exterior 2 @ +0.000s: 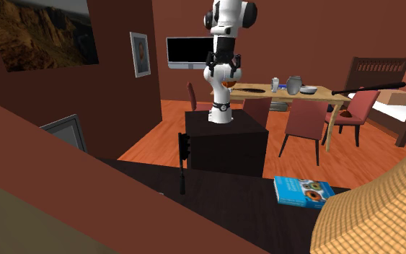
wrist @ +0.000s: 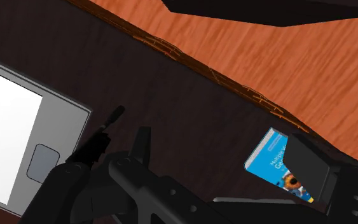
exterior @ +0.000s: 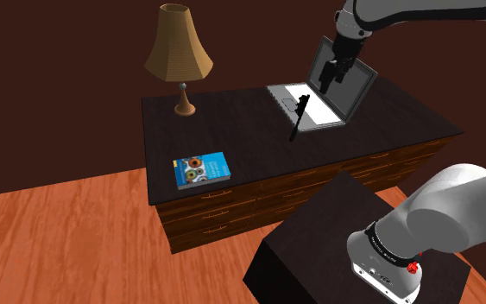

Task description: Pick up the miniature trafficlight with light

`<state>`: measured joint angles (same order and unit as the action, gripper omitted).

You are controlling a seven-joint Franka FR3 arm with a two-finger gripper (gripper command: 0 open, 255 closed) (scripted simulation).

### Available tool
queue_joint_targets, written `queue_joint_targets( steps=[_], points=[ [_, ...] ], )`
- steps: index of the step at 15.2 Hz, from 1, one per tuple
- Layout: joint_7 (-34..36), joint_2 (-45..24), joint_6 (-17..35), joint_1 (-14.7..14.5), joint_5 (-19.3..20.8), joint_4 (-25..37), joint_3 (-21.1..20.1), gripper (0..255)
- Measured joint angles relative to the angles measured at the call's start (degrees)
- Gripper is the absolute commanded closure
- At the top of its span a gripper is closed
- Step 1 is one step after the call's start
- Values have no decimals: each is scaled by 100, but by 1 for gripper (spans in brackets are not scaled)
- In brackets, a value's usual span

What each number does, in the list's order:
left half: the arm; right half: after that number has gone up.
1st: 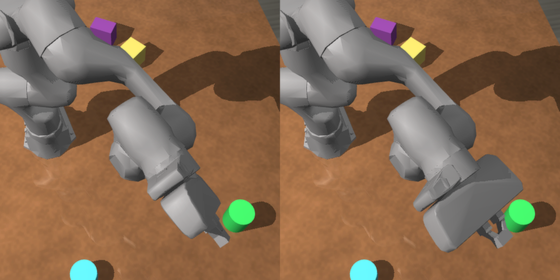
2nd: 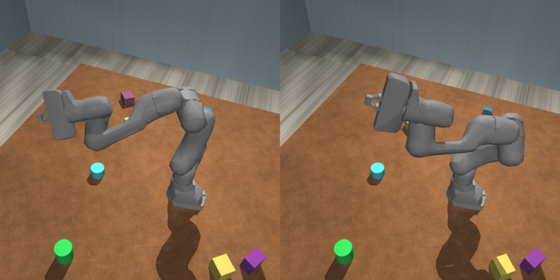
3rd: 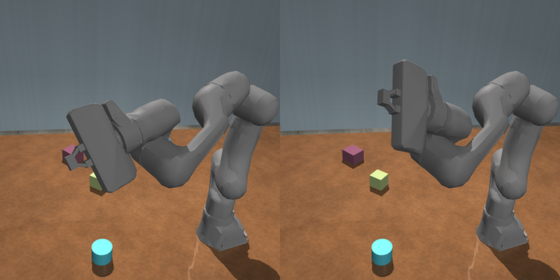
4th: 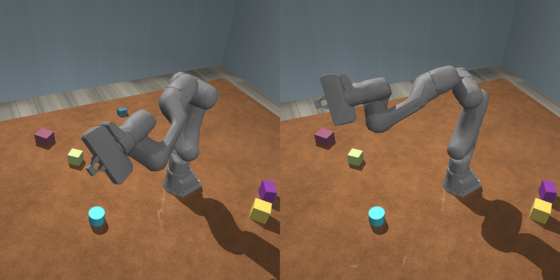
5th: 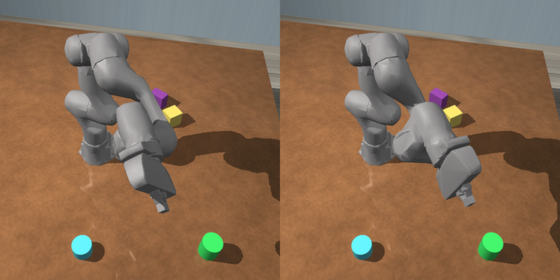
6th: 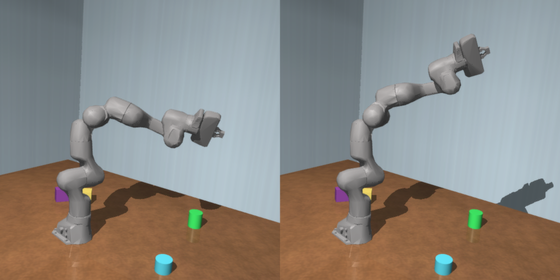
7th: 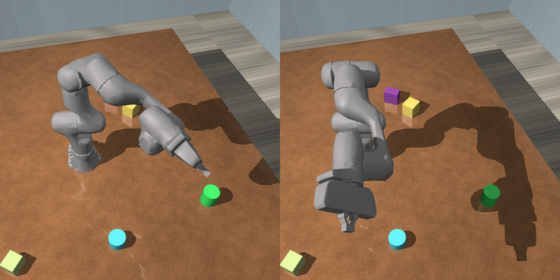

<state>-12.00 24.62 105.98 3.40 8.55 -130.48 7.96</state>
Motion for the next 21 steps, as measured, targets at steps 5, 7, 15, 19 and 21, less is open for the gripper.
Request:
queue_joint_targets(
  steps=[5,7,15,19,21],
  points=[
    [-229,-921,632,113,-135,311,340,0],
    [-361,-1318,837,162,-231,508,476,0],
    [-925,-2967,1404,422,-874,1530,847,0],
    [-1179,-3874,1541,627,-1290,2234,897,0],
    [-1299,-4316,1583,760,-1492,2594,896,0]
  ],
)
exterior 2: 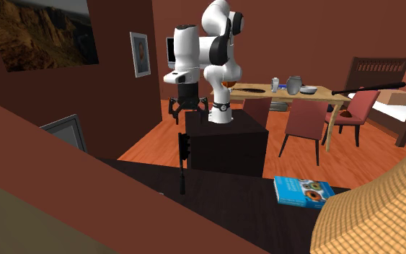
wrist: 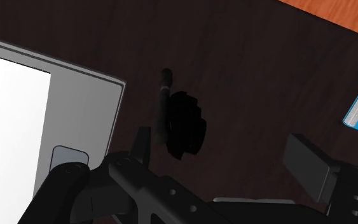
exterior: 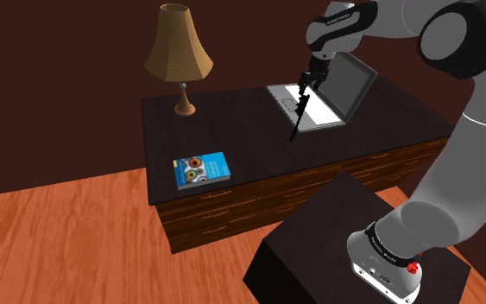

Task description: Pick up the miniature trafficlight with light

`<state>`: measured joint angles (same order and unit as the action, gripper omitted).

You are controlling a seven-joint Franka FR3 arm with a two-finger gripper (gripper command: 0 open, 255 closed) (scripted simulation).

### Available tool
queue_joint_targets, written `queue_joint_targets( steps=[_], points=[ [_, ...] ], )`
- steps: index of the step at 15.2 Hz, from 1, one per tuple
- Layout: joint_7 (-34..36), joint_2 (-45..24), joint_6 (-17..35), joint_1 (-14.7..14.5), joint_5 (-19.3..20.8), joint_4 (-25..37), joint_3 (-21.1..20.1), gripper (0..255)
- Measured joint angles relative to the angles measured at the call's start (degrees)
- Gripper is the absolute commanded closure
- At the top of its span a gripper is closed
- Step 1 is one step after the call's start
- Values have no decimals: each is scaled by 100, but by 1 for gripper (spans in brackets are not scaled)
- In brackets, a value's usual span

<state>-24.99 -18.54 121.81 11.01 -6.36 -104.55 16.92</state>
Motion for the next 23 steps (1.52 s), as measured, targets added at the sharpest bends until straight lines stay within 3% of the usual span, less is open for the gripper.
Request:
queue_joint_targets(
  steps=[3,10,11,23],
  points=[
    [-109,-539,-9,169,-223,502,-29,0],
    [-215,-917,329,260,-366,523,-82,0],
    [-217,-929,368,258,-372,496,-86,255],
    [-221,-882,358,257,-361,467,-76,255]
  ],
)
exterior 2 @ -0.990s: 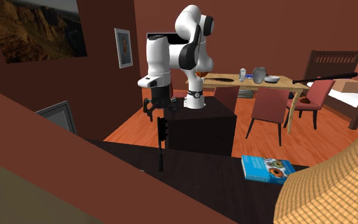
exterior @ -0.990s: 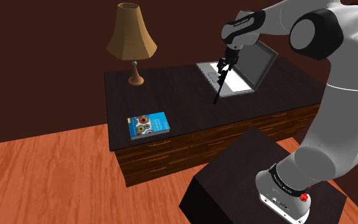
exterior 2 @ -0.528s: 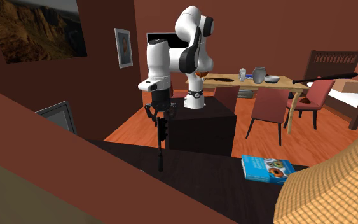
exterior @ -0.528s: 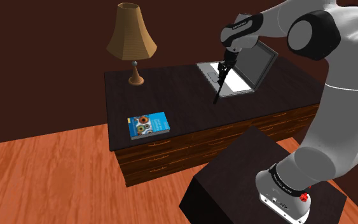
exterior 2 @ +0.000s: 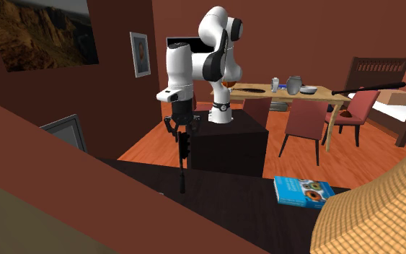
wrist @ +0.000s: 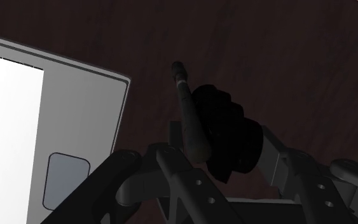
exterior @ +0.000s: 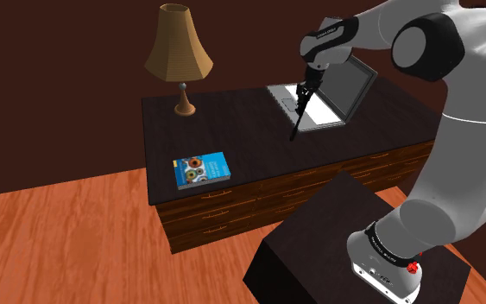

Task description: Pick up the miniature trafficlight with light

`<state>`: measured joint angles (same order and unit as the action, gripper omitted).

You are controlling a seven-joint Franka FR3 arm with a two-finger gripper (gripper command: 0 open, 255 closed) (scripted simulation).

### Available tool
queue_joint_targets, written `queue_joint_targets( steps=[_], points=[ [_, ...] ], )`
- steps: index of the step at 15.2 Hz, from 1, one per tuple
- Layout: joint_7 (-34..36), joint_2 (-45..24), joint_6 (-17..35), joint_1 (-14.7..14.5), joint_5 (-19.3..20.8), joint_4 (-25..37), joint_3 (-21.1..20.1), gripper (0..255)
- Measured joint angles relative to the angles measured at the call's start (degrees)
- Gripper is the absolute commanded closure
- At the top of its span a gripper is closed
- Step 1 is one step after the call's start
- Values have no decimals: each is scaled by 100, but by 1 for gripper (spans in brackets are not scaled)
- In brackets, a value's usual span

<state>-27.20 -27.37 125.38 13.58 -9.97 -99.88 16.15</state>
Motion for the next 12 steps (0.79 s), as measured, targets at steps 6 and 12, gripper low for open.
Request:
queue_joint_targets(
  steps=[6,12],
  points=[
    [63,204,-387,-26,83,189,41,255],
    [120,409,-761,-50,162,367,78,255]
  ],
)
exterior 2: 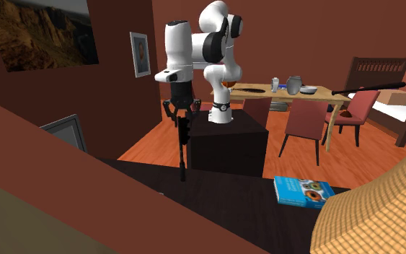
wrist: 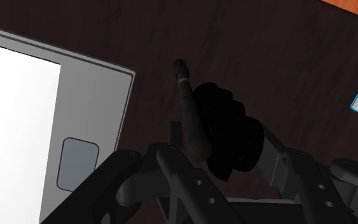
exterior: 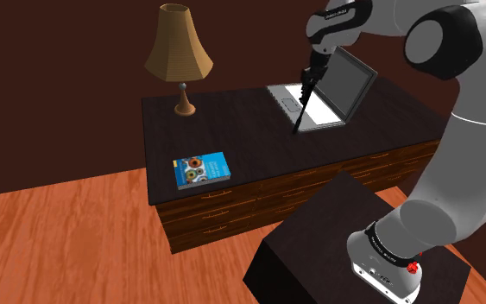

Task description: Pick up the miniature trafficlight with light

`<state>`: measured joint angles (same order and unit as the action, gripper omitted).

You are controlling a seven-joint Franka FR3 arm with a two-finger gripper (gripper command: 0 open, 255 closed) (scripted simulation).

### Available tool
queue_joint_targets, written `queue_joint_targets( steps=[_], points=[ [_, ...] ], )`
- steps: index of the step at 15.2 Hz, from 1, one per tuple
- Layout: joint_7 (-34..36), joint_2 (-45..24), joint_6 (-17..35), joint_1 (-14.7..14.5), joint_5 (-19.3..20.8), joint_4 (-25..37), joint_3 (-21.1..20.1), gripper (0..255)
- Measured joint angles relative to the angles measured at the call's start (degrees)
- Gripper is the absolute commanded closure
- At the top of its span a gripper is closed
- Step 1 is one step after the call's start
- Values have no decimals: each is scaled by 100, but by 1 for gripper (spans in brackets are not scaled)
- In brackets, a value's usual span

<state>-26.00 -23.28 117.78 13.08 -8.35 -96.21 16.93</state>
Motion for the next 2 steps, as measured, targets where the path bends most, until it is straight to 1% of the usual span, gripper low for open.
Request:
queue_joint_targets(
  steps=[2],
  points=[
    [13,41,-93,-4,16,56,7,255]
  ],
)
